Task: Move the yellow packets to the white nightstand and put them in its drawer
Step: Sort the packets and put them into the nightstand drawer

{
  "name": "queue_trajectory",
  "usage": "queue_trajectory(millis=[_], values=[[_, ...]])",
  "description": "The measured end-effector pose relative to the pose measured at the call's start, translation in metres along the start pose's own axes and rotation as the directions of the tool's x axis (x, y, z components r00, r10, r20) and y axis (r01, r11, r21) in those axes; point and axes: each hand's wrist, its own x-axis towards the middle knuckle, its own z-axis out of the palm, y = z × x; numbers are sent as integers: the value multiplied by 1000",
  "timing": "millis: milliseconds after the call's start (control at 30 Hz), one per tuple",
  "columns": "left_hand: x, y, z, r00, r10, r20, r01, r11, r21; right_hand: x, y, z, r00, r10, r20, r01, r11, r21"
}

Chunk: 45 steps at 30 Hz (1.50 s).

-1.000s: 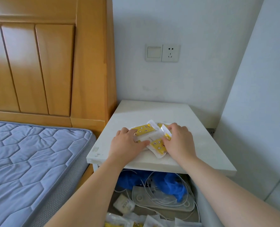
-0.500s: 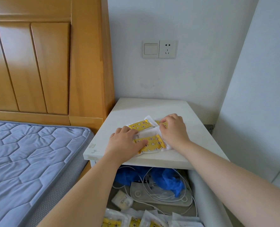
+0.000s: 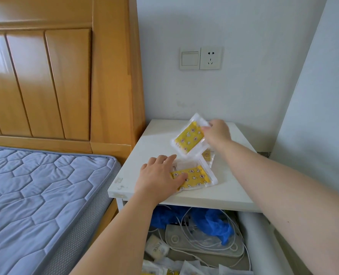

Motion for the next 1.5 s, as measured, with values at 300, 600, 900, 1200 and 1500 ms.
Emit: queue_trajectory(millis=[300,600,900,1200,1500], values=[[1,1,-2,992,-119,-31,118,992,-43,18,31,-41,986,167,27,-168,983,70],[4,0,-1,983,-174,-61,171,984,-45,7,11,-2,975,105,195,-44,954,-296],[4,0,1,982,-176,-68,174,984,-30,-9,-17,-5,616,69,785,566,654,-502],[3,1,0,982,-171,-77,169,985,-32,-20,-38,-12,617,219,756,616,464,-637],[1,2,-1,985,-157,-68,157,988,-7,-35,-18,-29,691,390,609,388,510,-767]])
